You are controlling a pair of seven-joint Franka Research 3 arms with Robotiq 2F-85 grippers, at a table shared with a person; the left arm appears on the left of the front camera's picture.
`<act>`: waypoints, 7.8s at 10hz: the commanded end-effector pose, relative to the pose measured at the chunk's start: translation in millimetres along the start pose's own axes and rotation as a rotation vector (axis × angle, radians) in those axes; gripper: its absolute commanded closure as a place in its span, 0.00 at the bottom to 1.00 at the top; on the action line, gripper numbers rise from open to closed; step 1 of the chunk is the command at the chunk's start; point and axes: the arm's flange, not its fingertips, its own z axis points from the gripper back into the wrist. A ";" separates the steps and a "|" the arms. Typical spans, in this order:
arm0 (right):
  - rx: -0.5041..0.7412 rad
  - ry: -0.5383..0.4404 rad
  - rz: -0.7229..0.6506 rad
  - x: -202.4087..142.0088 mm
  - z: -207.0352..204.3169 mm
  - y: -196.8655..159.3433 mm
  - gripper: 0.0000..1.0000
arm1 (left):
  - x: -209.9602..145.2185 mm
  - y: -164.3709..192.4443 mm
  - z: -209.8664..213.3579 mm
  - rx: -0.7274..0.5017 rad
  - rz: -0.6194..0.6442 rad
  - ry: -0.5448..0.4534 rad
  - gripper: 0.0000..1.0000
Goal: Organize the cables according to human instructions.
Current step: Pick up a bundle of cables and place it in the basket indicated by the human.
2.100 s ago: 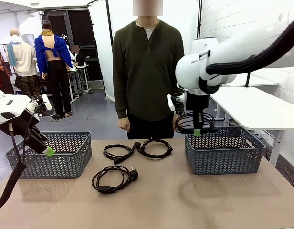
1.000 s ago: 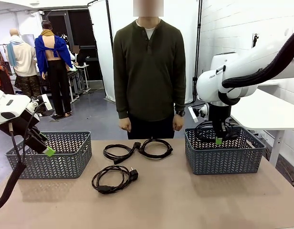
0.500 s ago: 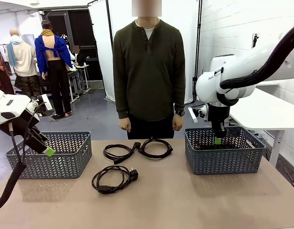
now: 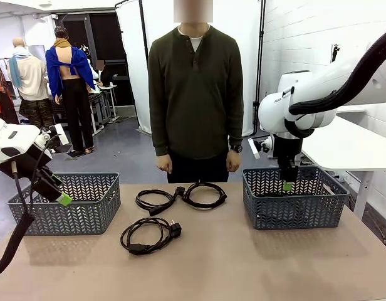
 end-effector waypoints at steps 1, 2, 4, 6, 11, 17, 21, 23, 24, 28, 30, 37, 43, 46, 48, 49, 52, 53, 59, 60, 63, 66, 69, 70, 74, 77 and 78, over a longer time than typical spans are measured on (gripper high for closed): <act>-0.006 -0.020 -0.029 2.4 2.7 -6.2 0.00 | -1.2 -0.9 -0.4 -0.010 0.014 -0.006 0.00; -0.003 -0.021 -0.043 3.0 5.6 -7.7 0.00 | -1.2 -0.9 -0.4 -0.010 0.014 -0.006 0.00; -0.002 -0.016 -0.041 4.7 10.5 -8.7 0.00 | -1.2 -0.9 -0.4 -0.010 0.014 -0.006 0.00; -0.018 0.004 -0.062 7.1 11.5 -9.8 0.00 | -1.2 -0.9 -0.4 -0.010 0.014 -0.006 0.00; -0.022 -0.019 -0.114 9.3 21.1 -2.5 0.00 | -1.2 -0.9 -0.4 -0.010 0.014 -0.006 0.00; -0.081 -0.094 -0.388 52.6 77.0 62.7 0.00 | -1.2 -0.9 -0.4 -0.010 0.014 -0.006 0.00; -0.090 -0.327 -0.424 81.0 72.9 113.4 0.00 | -1.2 -0.9 -0.4 -0.010 0.014 -0.006 0.00; -0.109 -0.368 -0.437 94.3 65.0 133.2 0.00 | -1.2 -0.9 -0.4 -0.010 0.014 -0.006 0.00; -0.109 -0.371 -0.425 100.0 59.7 141.8 0.00 | -1.2 -0.9 -0.4 -0.010 0.014 -0.006 0.00; -0.095 -0.360 -0.428 110.5 48.2 155.5 0.00 | -1.2 -0.9 -0.4 -0.010 0.014 -0.006 0.00; -0.096 -0.343 -0.402 112.3 52.3 149.5 0.00 | -1.2 -0.9 -0.4 -0.010 0.014 -0.006 0.00; -0.096 -0.343 -0.402 112.3 52.3 149.5 0.00 | -1.2 -0.9 -0.4 -0.010 0.014 -0.006 0.00; -0.096 -0.343 -0.402 112.3 52.3 149.5 0.00 | -1.2 -0.9 -0.4 -0.010 0.014 -0.006 0.00; -0.096 -0.343 -0.402 112.3 52.3 149.5 0.00 | -1.2 -0.9 -0.4 -0.010 0.014 -0.006 0.00; -0.096 -0.343 -0.402 112.3 52.3 149.5 0.00 | -1.2 -0.9 -0.4 -0.010 0.014 -0.006 0.00; -0.096 -0.343 -0.402 112.3 52.3 149.5 0.00 | -1.2 -0.9 -0.4 -0.010 0.014 -0.006 0.00; -0.096 -0.343 -0.402 112.3 52.3 149.5 0.00 | -1.2 -0.9 -0.4 -0.010 0.014 -0.006 0.00; -0.096 -0.343 -0.402 112.3 52.3 149.5 0.00 | -1.2 -0.9 -0.4 -0.010 0.014 -0.006 0.00; -0.102 -0.277 -0.323 108.3 51.5 119.2 0.00 | -1.2 -0.9 -0.4 -0.010 0.014 -0.006 0.00; -0.085 -0.258 -0.277 106.5 49.8 104.2 0.00 | -1.2 -0.9 -0.4 -0.010 0.014 -0.006 0.00; -0.041 -0.192 -0.110 114.6 50.3 58.8 0.00 | -1.2 -0.9 -0.4 -0.010 0.014 -0.006 0.00; -0.060 -0.142 0.065 131.0 45.5 26.3 0.00 | -1.2 -0.9 -0.4 -0.010 0.014 -0.006 0.00; -0.066 -0.108 0.198 155.6 34.5 14.9 0.00 | -1.2 -0.9 -0.4 -0.010 0.014 -0.006 0.00; -0.061 -0.100 0.204 162.1 32.7 15.3 0.00 | -1.2 -0.9 -0.4 -0.010 0.014 -0.006 0.00; -0.061 -0.128 0.175 162.2 33.2 22.0 0.00 | -1.2 -0.9 -0.4 -0.010 0.014 -0.006 0.00; -0.061 -0.128 0.175 162.2 33.2 22.0 0.00 | -1.2 -0.9 -0.4 -0.010 0.014 -0.006 0.00; -0.061 -0.128 0.175 162.2 33.2 22.0 0.00 | -1.2 -0.9 -0.4 -0.010 0.014 -0.006 0.00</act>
